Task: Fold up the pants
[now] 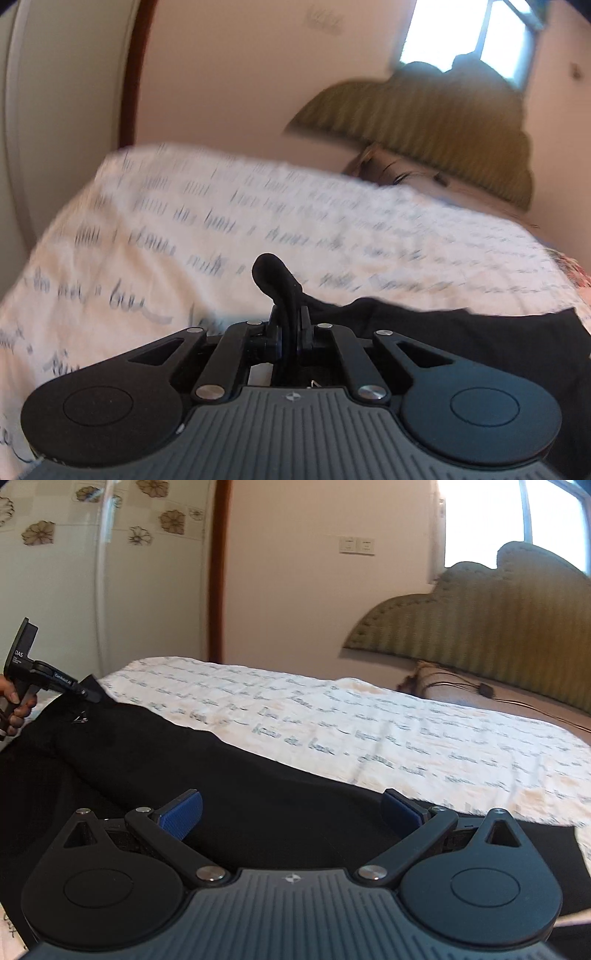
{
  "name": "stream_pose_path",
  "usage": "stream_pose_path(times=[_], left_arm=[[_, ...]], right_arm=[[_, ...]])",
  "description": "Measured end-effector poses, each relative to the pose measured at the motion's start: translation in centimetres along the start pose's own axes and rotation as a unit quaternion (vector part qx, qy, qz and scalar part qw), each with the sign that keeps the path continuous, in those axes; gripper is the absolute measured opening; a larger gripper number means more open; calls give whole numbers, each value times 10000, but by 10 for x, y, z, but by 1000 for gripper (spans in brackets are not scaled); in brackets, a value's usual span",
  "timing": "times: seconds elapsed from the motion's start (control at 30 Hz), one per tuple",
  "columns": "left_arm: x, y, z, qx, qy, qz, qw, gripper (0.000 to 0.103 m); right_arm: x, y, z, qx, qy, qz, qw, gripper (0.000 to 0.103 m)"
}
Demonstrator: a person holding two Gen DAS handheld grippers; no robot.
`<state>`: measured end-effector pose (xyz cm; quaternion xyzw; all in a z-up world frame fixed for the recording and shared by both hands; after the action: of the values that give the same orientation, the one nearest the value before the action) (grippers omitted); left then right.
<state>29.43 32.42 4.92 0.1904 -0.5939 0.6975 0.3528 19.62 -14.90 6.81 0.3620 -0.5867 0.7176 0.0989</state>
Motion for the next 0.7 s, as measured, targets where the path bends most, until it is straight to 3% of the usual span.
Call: stream_pose_path(times=[0.17, 0.3, 0.43, 0.7], left_arm=[[58, 13, 28, -493, 668, 1044, 9911, 7], [91, 29, 34, -558, 974, 1536, 9817, 7], [110, 47, 32, -557, 1071, 1723, 9776, 7], [122, 70, 30, -485, 946, 1706, 9796, 7]], right_arm=[[-45, -41, 12, 411, -1206, -705, 9893, 103], [-82, -74, 18, 860, -1640, -949, 9781, 103], [-117, -97, 19, 1183, -1894, -1214, 9671, 103], [-156, -105, 25, 1326, -2376, -1727, 9466, 100]])
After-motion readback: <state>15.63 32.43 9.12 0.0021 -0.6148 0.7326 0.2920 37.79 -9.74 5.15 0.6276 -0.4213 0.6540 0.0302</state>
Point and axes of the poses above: each gripper's, at about its wrist camera, not at the fingertips, and x roughly against the way its jaws point, z to its right, y to its underside, the point moved 2 cm from there along -x, roughly the way its jaws point, and after that the axes turned 12 degrees about -z, right-handed, at the moved point
